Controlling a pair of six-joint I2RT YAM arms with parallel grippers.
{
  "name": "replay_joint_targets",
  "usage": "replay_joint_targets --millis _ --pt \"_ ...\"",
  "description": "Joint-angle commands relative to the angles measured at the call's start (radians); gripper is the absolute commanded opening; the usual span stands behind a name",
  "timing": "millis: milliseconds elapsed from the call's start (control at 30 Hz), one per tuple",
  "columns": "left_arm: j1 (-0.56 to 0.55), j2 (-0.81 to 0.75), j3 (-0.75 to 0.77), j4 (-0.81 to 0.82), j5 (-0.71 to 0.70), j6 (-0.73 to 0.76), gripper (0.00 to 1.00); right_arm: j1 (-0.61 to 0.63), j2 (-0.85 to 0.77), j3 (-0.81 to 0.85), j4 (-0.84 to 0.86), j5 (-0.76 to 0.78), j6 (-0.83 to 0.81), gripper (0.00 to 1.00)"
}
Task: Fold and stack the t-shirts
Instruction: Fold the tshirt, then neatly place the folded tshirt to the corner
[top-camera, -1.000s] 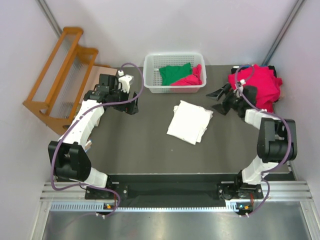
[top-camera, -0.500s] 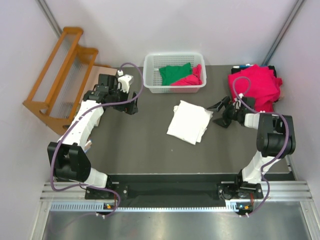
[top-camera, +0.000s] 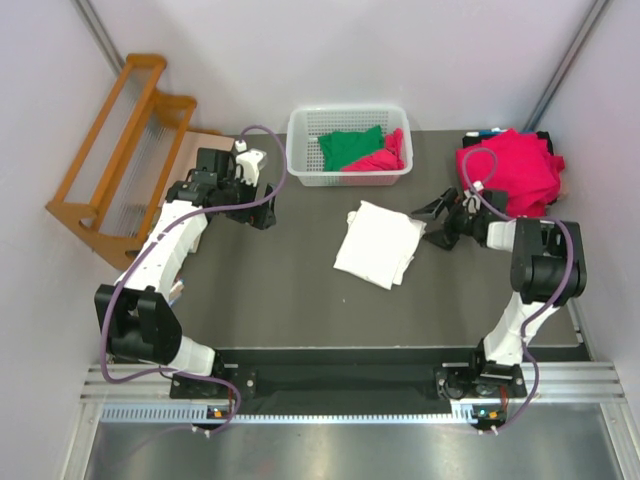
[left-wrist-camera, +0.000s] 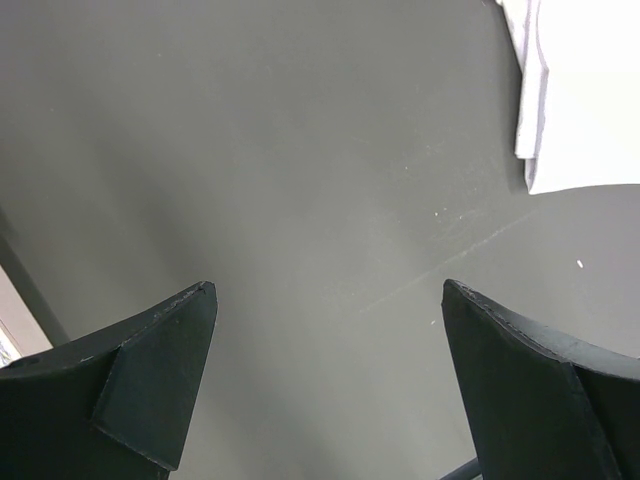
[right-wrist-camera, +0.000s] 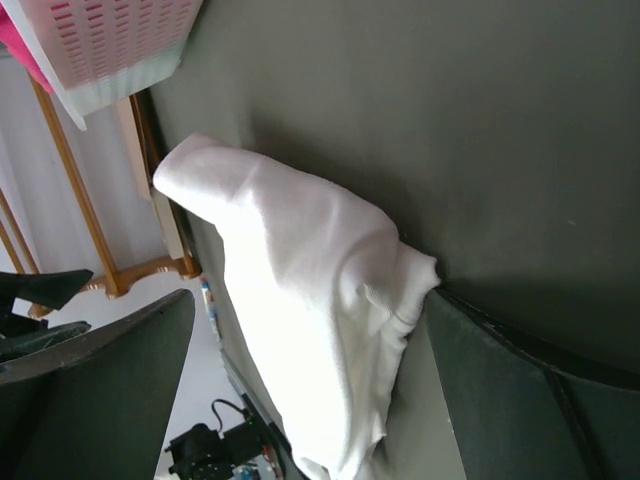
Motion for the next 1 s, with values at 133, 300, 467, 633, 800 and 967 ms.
replay_joint_targets --millis 133,300,467,633,800,967 --pt "0.005 -0.033 0.046 0.008 0.014 0.005 0.99 0.108 0.093 0.042 -0.016 0.073 -0.046 1.00" --pt "0.005 -0.041 0.050 0.003 0.008 0.007 0.99 0.186 0.116 0.001 0.035 0.088 -0.011 1.00" --pt "0.005 -0.046 0.047 0.002 0.002 0.013 0.99 0.261 0.107 -0.083 0.094 0.125 0.002 1.00" --pt "0.005 -0.055 0.052 0.000 0.003 0.011 0.99 0.293 0.124 -0.102 0.151 0.122 0.051 0.72" --pt "0.008 -0.066 0.049 -0.004 -0.008 0.021 0.99 0.303 0.151 -0.070 0.153 0.110 0.069 0.07" --pt "0.013 -0.072 0.038 -0.006 -0.014 0.021 0.99 0.301 0.127 -0.022 0.134 0.081 0.059 0.00"
